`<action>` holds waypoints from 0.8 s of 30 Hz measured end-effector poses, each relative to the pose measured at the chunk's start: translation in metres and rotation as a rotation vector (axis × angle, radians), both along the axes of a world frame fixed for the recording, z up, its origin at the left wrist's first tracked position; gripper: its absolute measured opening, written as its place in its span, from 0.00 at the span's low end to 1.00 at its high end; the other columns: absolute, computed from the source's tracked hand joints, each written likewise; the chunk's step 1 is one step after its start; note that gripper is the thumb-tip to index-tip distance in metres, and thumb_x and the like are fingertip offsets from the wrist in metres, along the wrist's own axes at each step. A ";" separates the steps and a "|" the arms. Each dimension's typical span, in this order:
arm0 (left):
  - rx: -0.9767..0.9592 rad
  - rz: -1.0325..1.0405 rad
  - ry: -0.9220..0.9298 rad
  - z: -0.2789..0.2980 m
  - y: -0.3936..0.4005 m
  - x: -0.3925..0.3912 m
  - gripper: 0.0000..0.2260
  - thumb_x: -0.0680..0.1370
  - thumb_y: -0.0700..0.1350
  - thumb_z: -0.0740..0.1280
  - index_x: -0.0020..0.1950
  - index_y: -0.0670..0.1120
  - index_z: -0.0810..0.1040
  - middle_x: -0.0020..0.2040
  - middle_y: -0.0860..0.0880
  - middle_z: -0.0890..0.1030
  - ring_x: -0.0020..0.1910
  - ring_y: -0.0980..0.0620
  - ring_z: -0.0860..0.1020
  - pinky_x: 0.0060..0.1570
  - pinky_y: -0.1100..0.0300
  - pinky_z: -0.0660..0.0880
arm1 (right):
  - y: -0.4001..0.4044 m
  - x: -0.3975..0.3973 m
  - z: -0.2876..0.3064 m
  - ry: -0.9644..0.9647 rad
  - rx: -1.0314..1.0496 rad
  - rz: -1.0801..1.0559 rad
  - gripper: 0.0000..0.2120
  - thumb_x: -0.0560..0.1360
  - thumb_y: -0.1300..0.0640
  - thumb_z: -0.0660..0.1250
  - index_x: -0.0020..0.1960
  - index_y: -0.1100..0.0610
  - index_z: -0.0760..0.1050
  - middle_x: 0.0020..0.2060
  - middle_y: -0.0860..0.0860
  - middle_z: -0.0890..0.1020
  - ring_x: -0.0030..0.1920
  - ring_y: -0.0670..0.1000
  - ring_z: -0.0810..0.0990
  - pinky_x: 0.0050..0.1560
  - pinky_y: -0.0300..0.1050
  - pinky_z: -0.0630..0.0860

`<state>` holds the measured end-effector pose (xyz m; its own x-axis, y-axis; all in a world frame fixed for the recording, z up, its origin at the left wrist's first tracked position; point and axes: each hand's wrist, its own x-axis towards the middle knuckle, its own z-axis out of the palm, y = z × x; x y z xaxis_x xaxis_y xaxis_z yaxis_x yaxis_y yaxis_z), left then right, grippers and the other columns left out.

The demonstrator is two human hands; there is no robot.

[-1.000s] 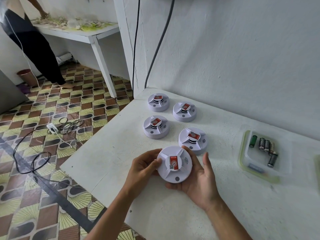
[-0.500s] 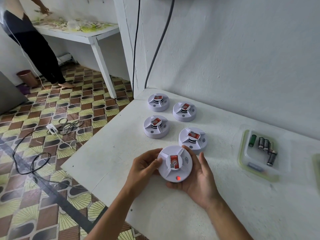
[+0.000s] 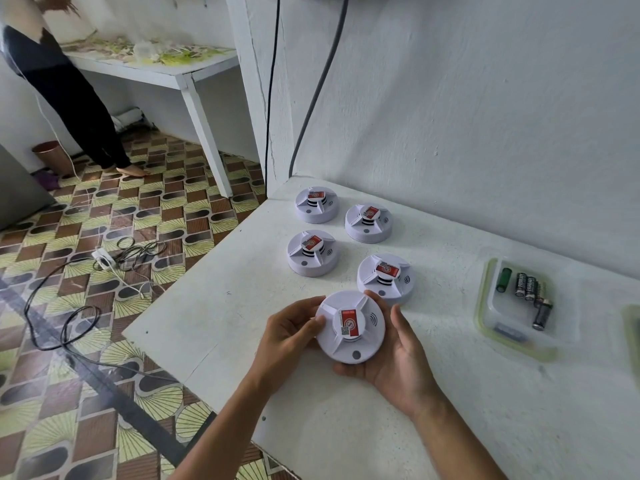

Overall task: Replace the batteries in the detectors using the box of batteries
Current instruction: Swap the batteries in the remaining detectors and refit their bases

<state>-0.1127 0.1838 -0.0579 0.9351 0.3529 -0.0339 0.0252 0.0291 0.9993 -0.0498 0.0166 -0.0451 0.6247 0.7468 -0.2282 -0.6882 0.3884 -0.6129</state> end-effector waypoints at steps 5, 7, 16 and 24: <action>-0.005 0.006 -0.005 0.000 -0.001 0.000 0.18 0.75 0.45 0.67 0.63 0.41 0.78 0.55 0.46 0.84 0.55 0.45 0.82 0.53 0.49 0.80 | 0.000 0.000 0.001 -0.011 -0.001 0.015 0.33 0.57 0.36 0.78 0.61 0.43 0.79 0.61 0.57 0.80 0.53 0.62 0.82 0.39 0.57 0.80; -0.019 0.006 -0.009 0.000 -0.001 -0.001 0.18 0.75 0.45 0.67 0.63 0.41 0.78 0.55 0.46 0.84 0.56 0.44 0.82 0.54 0.48 0.80 | -0.001 0.000 0.001 -0.004 -0.008 -0.001 0.33 0.58 0.36 0.77 0.61 0.43 0.78 0.60 0.57 0.81 0.52 0.61 0.83 0.38 0.56 0.80; -0.027 0.003 -0.013 0.000 -0.001 -0.001 0.18 0.75 0.44 0.67 0.63 0.41 0.78 0.55 0.45 0.84 0.55 0.43 0.82 0.53 0.46 0.80 | -0.004 -0.001 0.000 0.018 -0.045 -0.029 0.20 0.78 0.44 0.52 0.65 0.46 0.74 0.58 0.58 0.81 0.51 0.61 0.82 0.37 0.55 0.80; -0.009 0.008 -0.009 0.001 -0.002 -0.001 0.17 0.75 0.44 0.67 0.63 0.41 0.78 0.55 0.46 0.84 0.55 0.44 0.82 0.53 0.47 0.80 | -0.004 -0.001 0.000 -0.001 -0.051 -0.025 0.20 0.78 0.44 0.54 0.65 0.47 0.74 0.58 0.59 0.81 0.51 0.61 0.82 0.38 0.55 0.80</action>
<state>-0.1138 0.1822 -0.0570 0.9326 0.3598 -0.0289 0.0163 0.0382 0.9991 -0.0507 0.0123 -0.0448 0.6429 0.7185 -0.2653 -0.6783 0.3732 -0.6329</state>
